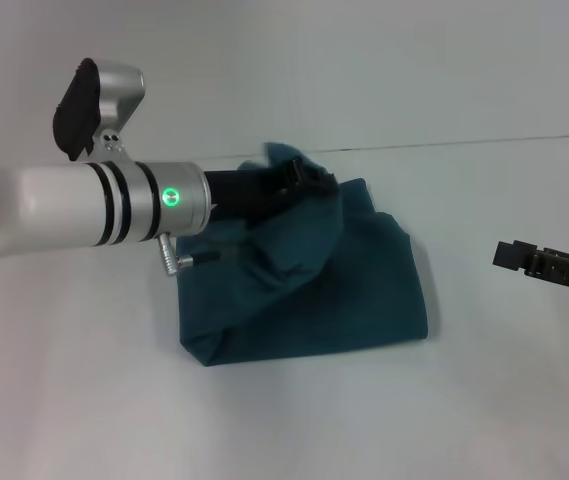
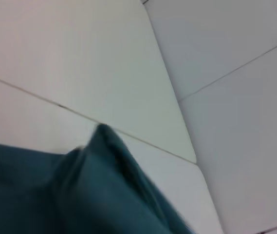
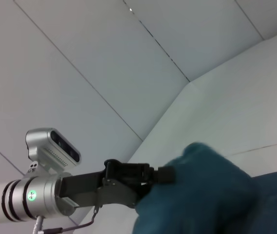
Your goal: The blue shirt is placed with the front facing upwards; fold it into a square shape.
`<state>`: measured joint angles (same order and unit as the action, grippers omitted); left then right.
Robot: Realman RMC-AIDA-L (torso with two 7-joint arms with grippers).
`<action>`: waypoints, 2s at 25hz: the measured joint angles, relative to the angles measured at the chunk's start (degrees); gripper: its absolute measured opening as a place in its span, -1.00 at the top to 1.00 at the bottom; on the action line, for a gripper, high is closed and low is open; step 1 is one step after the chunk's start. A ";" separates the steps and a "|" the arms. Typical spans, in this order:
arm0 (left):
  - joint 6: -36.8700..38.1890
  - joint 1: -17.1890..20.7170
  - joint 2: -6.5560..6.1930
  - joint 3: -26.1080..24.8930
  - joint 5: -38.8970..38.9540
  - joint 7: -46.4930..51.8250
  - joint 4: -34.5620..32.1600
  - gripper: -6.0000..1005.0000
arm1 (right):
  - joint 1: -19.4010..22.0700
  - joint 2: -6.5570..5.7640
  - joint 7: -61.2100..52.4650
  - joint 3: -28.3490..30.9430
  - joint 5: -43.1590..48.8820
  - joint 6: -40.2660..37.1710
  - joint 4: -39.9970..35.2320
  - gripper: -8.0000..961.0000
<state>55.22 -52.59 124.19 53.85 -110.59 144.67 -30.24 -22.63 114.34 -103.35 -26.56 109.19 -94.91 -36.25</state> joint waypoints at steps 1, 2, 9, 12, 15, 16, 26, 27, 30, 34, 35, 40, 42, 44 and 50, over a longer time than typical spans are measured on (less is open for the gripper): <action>-0.06 -0.07 0.05 -0.01 0.54 -0.01 0.06 0.66 | 0.01 0.00 0.07 0.00 0.00 0.00 0.00 -0.90; -0.09 -0.12 0.09 0.00 1.10 -0.06 0.10 0.63 | 0.00 0.00 0.11 0.00 0.00 0.03 0.00 -0.90; 1.66 0.21 0.04 0.74 7.73 -3.43 -0.31 0.39 | -0.05 0.01 0.00 0.02 0.00 0.52 -0.04 -0.90; 3.92 1.25 -0.38 0.35 10.51 -5.80 -0.77 0.10 | -0.07 0.01 -0.03 0.02 0.00 0.55 -0.05 -0.91; 6.53 3.91 -1.26 0.16 11.10 -6.25 -3.01 -0.16 | -0.15 -0.02 -0.14 0.03 -0.02 0.61 -0.05 -0.90; 6.53 3.91 -1.26 0.16 11.10 -6.25 -3.01 -0.24 | -0.15 -0.02 -0.14 0.03 -0.02 0.61 -0.05 -0.90; 17.83 12.02 -5.78 -2.02 3.55 -6.11 -7.46 -0.87 | -2.00 -3.55 -7.16 -0.82 5.46 -0.25 -0.70 -0.90; 18.86 12.54 -5.82 -2.99 2.35 -6.43 -8.13 -0.87 | -2.61 -4.36 -8.82 -0.85 6.87 -0.65 -0.73 -0.90; 22.44 14.33 -5.82 -6.43 -2.73 -7.56 -10.39 -0.87 | -4.42 -6.58 -12.71 -0.87 10.00 -2.17 -0.76 -0.90; 22.90 15.44 -5.87 -10.66 -9.52 -4.05 -11.17 -0.87 | -6.86 -9.65 -19.53 -1.11 12.19 -3.66 -0.95 -0.90; 22.49 15.61 -5.87 -11.09 -10.33 -3.12 -11.14 -0.87 | -7.69 -10.47 -21.90 -1.28 12.83 -3.81 -1.05 -0.90; 18.63 16.53 -5.48 -11.61 -11.46 0.68 -10.50 -0.87 | -11.63 -13.15 -33.53 -2.17 17.93 -4.25 -5.07 -0.90; 17.83 16.53 -5.43 -11.35 -11.98 1.62 -9.87 -0.87 | -13.13 -13.57 -37.22 -2.90 19.90 -4.58 -7.80 -0.90; 17.68 16.41 -5.30 -11.09 -12.34 2.14 -9.16 -0.87 | -14.52 -13.87 -39.73 -3.28 21.08 -5.19 -9.64 -0.90; 17.67 17.04 -4.58 -11.19 -12.54 3.60 -7.39 -0.87 | -17.22 -13.96 -43.03 -3.33 21.87 -6.51 -12.61 -0.90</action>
<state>72.89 -35.55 119.61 42.66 -123.14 148.28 -37.63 -39.85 100.38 -146.38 -29.89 131.06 -101.42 -48.87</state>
